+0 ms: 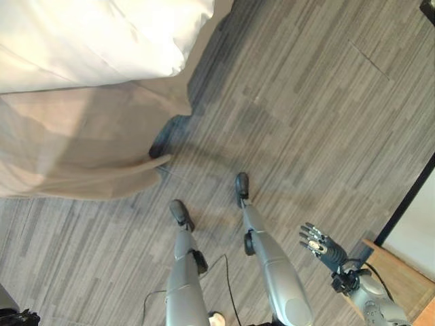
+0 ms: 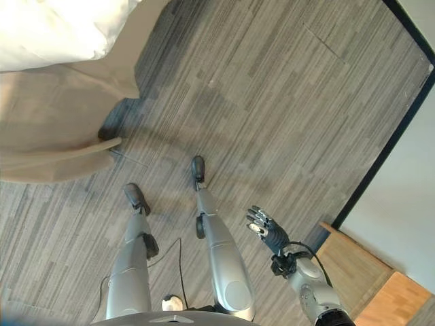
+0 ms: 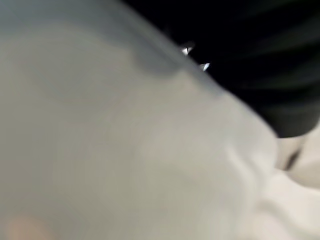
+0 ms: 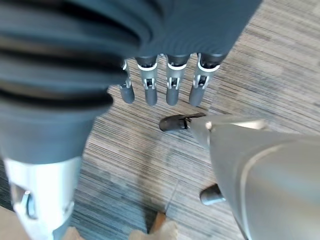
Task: Making the bed.
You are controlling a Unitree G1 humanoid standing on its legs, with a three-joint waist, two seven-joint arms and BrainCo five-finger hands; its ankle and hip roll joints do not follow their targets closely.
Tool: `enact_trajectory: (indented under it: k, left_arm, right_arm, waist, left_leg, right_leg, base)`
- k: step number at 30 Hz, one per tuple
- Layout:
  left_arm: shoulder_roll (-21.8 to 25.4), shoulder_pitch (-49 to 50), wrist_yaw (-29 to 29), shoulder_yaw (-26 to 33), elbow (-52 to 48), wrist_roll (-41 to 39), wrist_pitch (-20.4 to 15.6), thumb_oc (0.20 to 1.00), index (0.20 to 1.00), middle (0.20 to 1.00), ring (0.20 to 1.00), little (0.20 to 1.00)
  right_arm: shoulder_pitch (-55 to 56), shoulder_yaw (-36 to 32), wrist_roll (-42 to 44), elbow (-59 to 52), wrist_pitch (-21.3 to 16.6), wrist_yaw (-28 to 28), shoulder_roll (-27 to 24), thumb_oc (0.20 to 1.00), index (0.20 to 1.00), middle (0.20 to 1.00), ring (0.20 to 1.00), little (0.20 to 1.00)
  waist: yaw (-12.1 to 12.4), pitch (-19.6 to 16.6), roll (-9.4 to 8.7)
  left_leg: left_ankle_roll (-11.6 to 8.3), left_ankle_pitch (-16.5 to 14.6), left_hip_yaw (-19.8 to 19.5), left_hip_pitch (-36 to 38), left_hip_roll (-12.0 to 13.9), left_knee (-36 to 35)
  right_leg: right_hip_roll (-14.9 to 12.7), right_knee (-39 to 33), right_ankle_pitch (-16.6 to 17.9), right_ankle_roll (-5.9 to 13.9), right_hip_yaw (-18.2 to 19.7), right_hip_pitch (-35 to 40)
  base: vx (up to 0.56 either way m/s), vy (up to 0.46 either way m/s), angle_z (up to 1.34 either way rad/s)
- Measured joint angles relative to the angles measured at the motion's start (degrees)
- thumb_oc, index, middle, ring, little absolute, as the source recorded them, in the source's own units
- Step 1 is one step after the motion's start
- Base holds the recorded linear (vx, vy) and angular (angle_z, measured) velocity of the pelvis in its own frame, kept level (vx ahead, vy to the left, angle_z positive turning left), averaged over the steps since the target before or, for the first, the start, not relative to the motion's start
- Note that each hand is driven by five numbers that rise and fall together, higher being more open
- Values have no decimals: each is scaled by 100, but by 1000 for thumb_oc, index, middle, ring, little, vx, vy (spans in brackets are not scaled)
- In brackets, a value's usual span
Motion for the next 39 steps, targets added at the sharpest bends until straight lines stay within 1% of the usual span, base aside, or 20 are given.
enact_trajectory:
  k: [4, 6, 7, 10, 13, 14, 15, 16, 17, 19, 21, 22, 23, 25, 26, 27, 29, 30, 33, 39]
  left_arm:
    - [37, 241, -58, 161, -141, 2, -7, 200, 200, 200, 200, 200]
    - [81, 836, -58, 628, -461, -3, -38, 200, 200, 200, 200, 200]
    - [111, 1391, -58, 1094, -681, -7, -70, 200, 200, 200, 200, 200]
    - [139, 3896, -70, 3090, -1708, -127, -298, 200, 200, 200, 200, 200]
    - [-302, 5769, -224, 4474, -2492, -381, -322, 200, 200, 200, 200, 200]
    - [-611, 6811, -236, 5269, -3115, -499, -370, 200, 200, 200, 200, 200]
    - [-970, 7831, -255, 5808, -3679, -561, -389, 200, 200, 200, 200, 200]
    - [-1239, 8349, -272, 6069, -3968, -566, -395, 200, 200, 200, 200, 200]
    - [-2271, 9172, -456, 6129, -3710, -579, -312, 200, 200, 200, 200, 200]
    - [-2611, 9380, -562, 5690, -3277, -749, -193, 200, 200, 200, 200, 200]
    - [-4034, 9612, -697, 6214, -3543, -1561, -474, 200, 200, 200, 200, 200]
    - [-4447, 9725, -696, 6155, -3616, -1805, -540, 200, 200, 200, 200, 200]
    - [-4505, 9753, -699, 5955, -3592, -1933, -552, 200, 200, 200, 200, 200]
    - [-4375, 9839, -787, 5722, -3574, -1929, -525, 200, 200, 200, 200, 200]
    - [-4365, 9856, -862, 5697, -3578, -1928, -522, 790, 790, 790, 790, 790]
    - [-4375, 9869, -957, 5622, -3568, -1935, -496, 1000, 1000, 1000, 1000, 1000]
    - [-4586, 9939, -1238, 5563, -3245, -2151, -476, 1000, 1000, 1000, 1000, 1000]
    - [-4685, 10016, -1329, 5555, -3026, -2153, -461, 1000, 1000, 1000, 1000, 1000]
    - [-4725, 10329, -1538, 5321, -2845, -2145, -328, 1000, 1000, 1000, 1000, 1000]
    - [-4590, 11169, -2077, 4539, -3513, -1948, -80, 1000, 1000, 1000, 1000, 1000]
  right_arm:
    - [-4, 277, -4, 277, 47, 128, 4, 1000, 1000, 1000, 1000, 1000]
    - [-20, 364, -8, 392, 50, 194, 2, 1000, 1000, 1000, 1000, 1000]
    - [-23, 412, -11, 392, 65, 200, -2, 1000, 1000, 1000, 1000, 1000]
    - [-67, 336, -55, 442, 100, 195, -5, 1000, 1000, 1000, 1000, 1000]
    - [-122, 156, -86, 616, 96, 169, -71, 1000, 1000, 1000, 1000, 1000]
    - [-107, -8, -97, 642, 100, 130, -81, 1000, 1000, 1000, 1000, 1000]
    - [-97, -184, -119, 645, 103, 69, -83, 1000, 1000, 1000, 1000, 1000]
    - [-94, -286, -139, 644, 102, 43, -83, 1000, 1000, 1000, 1000, 1000]
    - [-46, -527, -283, 869, 31, -60, -169, 1000, 1000, 1000, 1000, 1000]
    - [-68, -547, -301, 952, -22, -74, -288, 1000, 1000, 1000, 1000, 1000]
    - [-202, -920, -493, 1226, 17, -214, -154, 1000, 1000, 1000, 1000, 1000]
    - [-191, -974, -507, 1253, 0, -263, -125, 1000, 1000, 1000, 1000, 1000]
    - [-56, -1066, -511, 1262, -32, -277, -107, 1000, 1000, 1000, 1000, 1000]
    - [127, -1202, -516, 1307, -47, -282, -111, 1000, 1000, 1000, 1000, 1000]
    - [175, -1195, -561, 1412, -43, -281, -138, 1000, 1000, 1000, 1000, 1000]
    - [186, -1165, -709, 1558, -7, -280, -156, 1000, 1000, 1000, 1000, 1000]
    - [376, -1130, -965, 1769, 57, -274, -162, 1000, 1000, 1000, 1000, 1000]
    - [461, -1138, -974, 1750, 88, -268, -154, 1000, 1000, 1000, 1000, 1000]
    - [459, -1140, -983, 1757, 110, -262, -137, 1000, 1000, 1000, 1000, 1000]
    - [491, -1145, -1161, 1742, 142, -160, -157, 1000, 1000, 1000, 1000, 1000]
  waist:
    - [25, -7, 4]
    - [97, -26, 36]
    - [148, -36, 69]
    - [249, -42, 212]
    - [382, -61, 470]
    - [425, -73, 582]
    - [470, -74, 682]
    - [486, -69, 735]
    - [645, -116, 958]
    - [818, -250, 1097]
    - [944, -241, 1115]
    - [904, -262, 1119]
    - [900, -443, 1122]
    - [929, -757, 1139]
    - [906, -769, 1160]
    - [896, -793, 1186]
    - [926, -985, 1249]
    - [923, -1193, 1275]
    - [943, -1432, 1245]
    - [1077, -1706, 1229]
  left_leg:
    - [-20, 20, -3, 92, -24, 16]
    - [-20, 20, 24, 209, -36, -6]
    - [-19, 20, 36, 309, -38, -27]
    - [-20, 19, 51, 768, -53, -156]
    - [-39, 0, -3, 1135, -88, -235]
    - [-42, -17, -5, 1257, -93, -236]
    - [-46, -25, -17, 1412, -90, -237]
    - [-56, -34, -38, 1504, -91, -237]
    - [-75, -50, -189, 2002, -91, -238]
    - [-91, -160, -272, 2035, -51, -236]
    - [-64, -139, -311, 2417, -107, -236]
    - [-45, -171, -354, 2680, -108, -238]
    - [-71, -328, -457, 2942, -70, -269]
    - [-58, -378, -507, 2956, -90, -270]
    - [-24, -347, -562, 3048, -126, -268]
    - [-7, -340, -618, 3178, -151, -251]
    - [78, -410, -686, 3427, -189, -238]
    - [107, -431, -726, 3453, -210, -238]
    - [170, -471, -763, 3644, -248, -237]
    - [270, -554, -809, 3828, -269, -267]
  right_leg:
    - [0, 0, 20, -9, 9, 95]
    - [-6, 0, 21, -10, 35, 181]
    - [-24, 0, 21, -10, 45, 266]
    - [-22, 0, 6, 3, 76, 621]
    - [-54, -1, -90, 66, 43, 956]
    - [-76, -1, -114, 83, 51, 1075]
    - [-88, -1, -142, 97, 60, 1221]
    - [-98, -1, -162, 93, 61, 1322]
    - [-104, -9, -291, 108, 12, 1849]
    - [-58, -5, -389, 125, -89, 1956]
    - [-113, -5, -358, 101, -152, 2361]
    - [-129, -8, -435, 166, -176, 2667]
    - [-128, -10, -555, 172, -257, 2975]
    - [-174, -7, -596, 178, -306, 3027]
    - [-199, -9, -586, 204, -341, 3141]
    - [-233, -9, -620, 240, -411, 3301]
    - [-271, -26, -696, 291, -490, 3604]
    - [-297, -41, -727, 313, -530, 3649]
    - [-334, -42, -770, 327, -554, 3850]
    - [-377, -43, -839, 374, -602, 4083]
  base:
    - [-4, 4, 1]
    - [-11, 30, -6]
    - [-16, 33, -13]
    - [-4, 22, -13]
    - [11, -2, -1]
    - [53, -5, 0]
    - [57, 5, -2]
    - [71, 0, 11]
    - [63, 11, 24]
    - [60, 17, 27]
    - [51, 32, 16]
    - [34, 32, 23]
    - [43, 26, 28]
    - [23, 11, 20]
    - [42, -2, 22]
    - [65, -3, 27]
    - [58, 3, 25]
    - [67, 9, 16]
    - [46, 8, 8]
    - [35, -3, 5]
